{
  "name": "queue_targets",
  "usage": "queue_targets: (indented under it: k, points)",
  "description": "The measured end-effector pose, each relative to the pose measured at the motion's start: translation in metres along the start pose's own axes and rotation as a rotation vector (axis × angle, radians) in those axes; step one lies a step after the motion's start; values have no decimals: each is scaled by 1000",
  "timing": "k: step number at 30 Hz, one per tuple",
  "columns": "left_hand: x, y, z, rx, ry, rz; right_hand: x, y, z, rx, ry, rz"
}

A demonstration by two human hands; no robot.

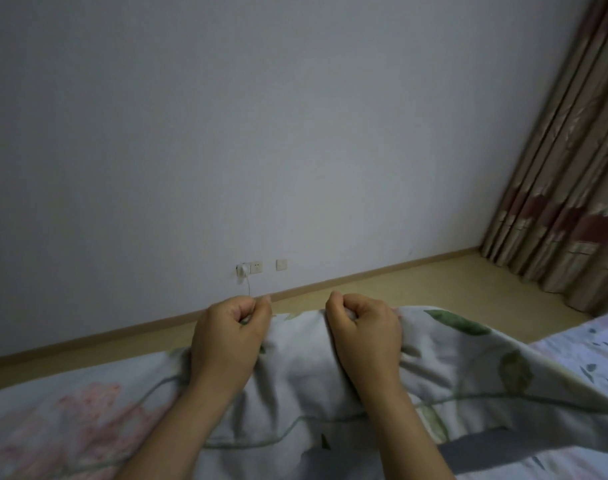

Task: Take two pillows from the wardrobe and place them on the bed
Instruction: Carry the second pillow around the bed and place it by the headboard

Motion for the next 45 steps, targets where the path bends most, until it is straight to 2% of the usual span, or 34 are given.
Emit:
queue_targets:
  k: [11, 21, 25, 26, 30, 37, 45]
  points:
    - [-149, -60, -100, 27, -80, -80, -134, 38, -87, 42, 74, -68]
    - [-284, -140, -202, 182, -284, -114, -246, 71, -176, 204, 175, -197]
    - [-328, -152, -239, 239, -362, -137, -280, 80, -193, 216, 233, -259]
    - [-349, -166, -271, 270, -422, -123, -300, 98, -208, 263, 259, -306]
    - [-361, -170, -302, 306, -479, -139, -313, 117, -213, 255, 270, -331]
    - [-407, -179, -431, 347, -599, -146, -391, 201, -226, 312, 371, -402]
    - [-461, -152, -573, 421, -638, -215, -493, 298, -211, 328, 457, -397]
Point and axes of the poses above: each hand's wrist, its own x-axis away from the middle knuckle, its own z-axis out of the back of the hand, y = z × x, the point moved 3 cm from there along -x, towards the middle knuckle, and after that the axes turned 11 degrees about x, right-handed, at the moved point
